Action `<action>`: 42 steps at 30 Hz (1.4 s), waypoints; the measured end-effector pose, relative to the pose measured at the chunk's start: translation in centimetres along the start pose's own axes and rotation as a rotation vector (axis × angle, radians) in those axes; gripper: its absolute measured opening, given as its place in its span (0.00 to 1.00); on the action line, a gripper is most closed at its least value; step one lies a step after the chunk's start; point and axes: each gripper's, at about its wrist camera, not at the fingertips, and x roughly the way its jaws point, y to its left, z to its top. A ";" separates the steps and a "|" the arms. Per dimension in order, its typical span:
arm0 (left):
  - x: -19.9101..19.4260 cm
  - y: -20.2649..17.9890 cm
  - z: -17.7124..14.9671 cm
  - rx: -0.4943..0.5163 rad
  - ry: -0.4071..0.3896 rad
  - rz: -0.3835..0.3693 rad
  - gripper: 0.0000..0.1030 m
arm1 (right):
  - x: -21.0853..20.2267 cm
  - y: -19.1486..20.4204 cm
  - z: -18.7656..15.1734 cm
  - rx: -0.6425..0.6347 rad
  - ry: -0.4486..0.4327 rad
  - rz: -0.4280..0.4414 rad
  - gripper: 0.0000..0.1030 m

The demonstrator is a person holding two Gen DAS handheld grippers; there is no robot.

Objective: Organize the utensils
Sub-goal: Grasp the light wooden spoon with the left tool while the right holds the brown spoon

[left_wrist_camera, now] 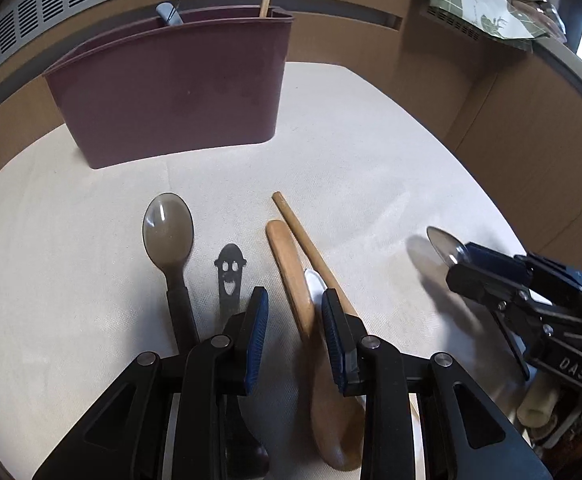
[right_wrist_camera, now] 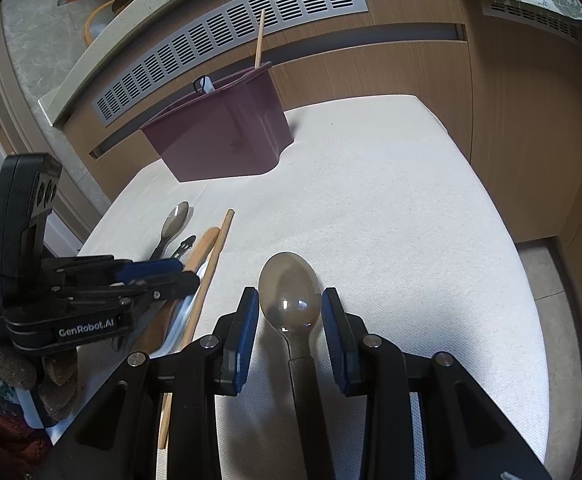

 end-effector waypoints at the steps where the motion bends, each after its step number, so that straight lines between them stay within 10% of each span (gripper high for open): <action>1: 0.0 0.1 0.0 -0.003 0.001 0.000 0.29 | 0.1 0.0 0.0 0.000 0.004 -0.003 0.29; 28: -1.0 4.8 -0.3 -0.212 0.009 -0.160 0.29 | 1.8 2.2 0.6 -0.157 0.102 -0.059 0.43; 42: 1.1 0.0 3.3 0.006 0.082 0.075 0.29 | 2.0 3.2 0.8 -0.212 0.100 -0.178 0.29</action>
